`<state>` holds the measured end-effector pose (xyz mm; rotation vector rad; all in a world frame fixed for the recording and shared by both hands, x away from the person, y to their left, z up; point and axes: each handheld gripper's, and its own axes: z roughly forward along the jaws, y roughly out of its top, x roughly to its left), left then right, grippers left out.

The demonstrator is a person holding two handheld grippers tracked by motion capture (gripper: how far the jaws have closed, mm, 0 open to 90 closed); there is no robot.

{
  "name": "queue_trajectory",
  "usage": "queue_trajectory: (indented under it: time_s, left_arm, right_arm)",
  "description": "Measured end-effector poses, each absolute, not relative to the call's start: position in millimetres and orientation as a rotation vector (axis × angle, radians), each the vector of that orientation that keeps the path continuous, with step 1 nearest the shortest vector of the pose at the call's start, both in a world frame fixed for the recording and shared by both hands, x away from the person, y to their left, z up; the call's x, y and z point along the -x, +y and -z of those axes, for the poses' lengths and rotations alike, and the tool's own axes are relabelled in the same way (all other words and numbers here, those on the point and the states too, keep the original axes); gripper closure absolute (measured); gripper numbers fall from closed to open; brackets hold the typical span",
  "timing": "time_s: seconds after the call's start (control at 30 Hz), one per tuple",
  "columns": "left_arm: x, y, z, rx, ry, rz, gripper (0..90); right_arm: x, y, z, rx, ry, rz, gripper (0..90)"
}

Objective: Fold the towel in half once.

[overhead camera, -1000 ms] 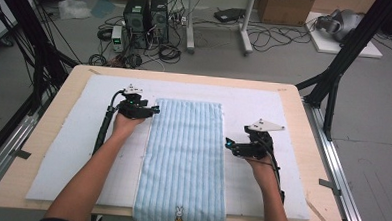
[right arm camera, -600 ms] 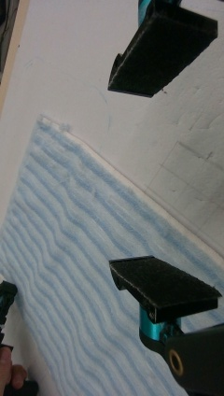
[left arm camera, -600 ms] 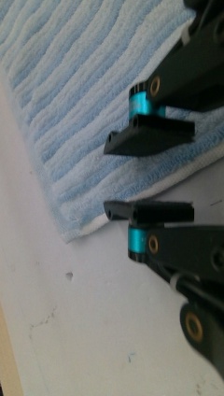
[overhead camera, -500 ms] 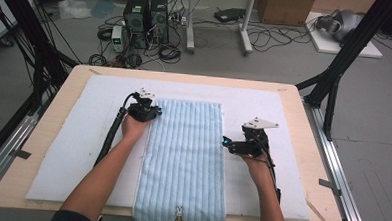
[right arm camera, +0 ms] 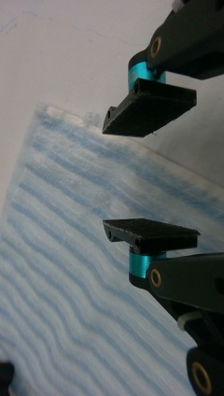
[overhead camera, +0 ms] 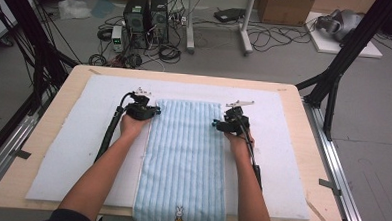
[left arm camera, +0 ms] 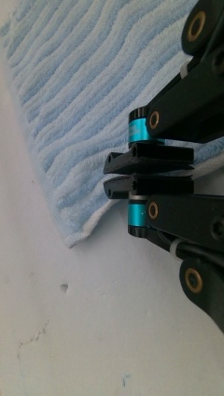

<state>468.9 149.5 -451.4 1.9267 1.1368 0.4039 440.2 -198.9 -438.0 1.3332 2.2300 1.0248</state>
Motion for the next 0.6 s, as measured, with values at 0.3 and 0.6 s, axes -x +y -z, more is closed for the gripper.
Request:
queue_trajectory:
  time_s: [0.3,0.6]
  left_arm:
    - [-468.2,148.9,451.6,-1.933,1.129,-0.403,85.9]
    - [-477.8,159.1,442.8,-1.815,1.139,-0.386,86.5]
  right_arm:
    - [-455.4,-189.2,441.7,-1.369,2.228,-0.931,59.9]
    - [-461.8,-190.1,436.9,-1.27,2.206,-0.956,86.9]
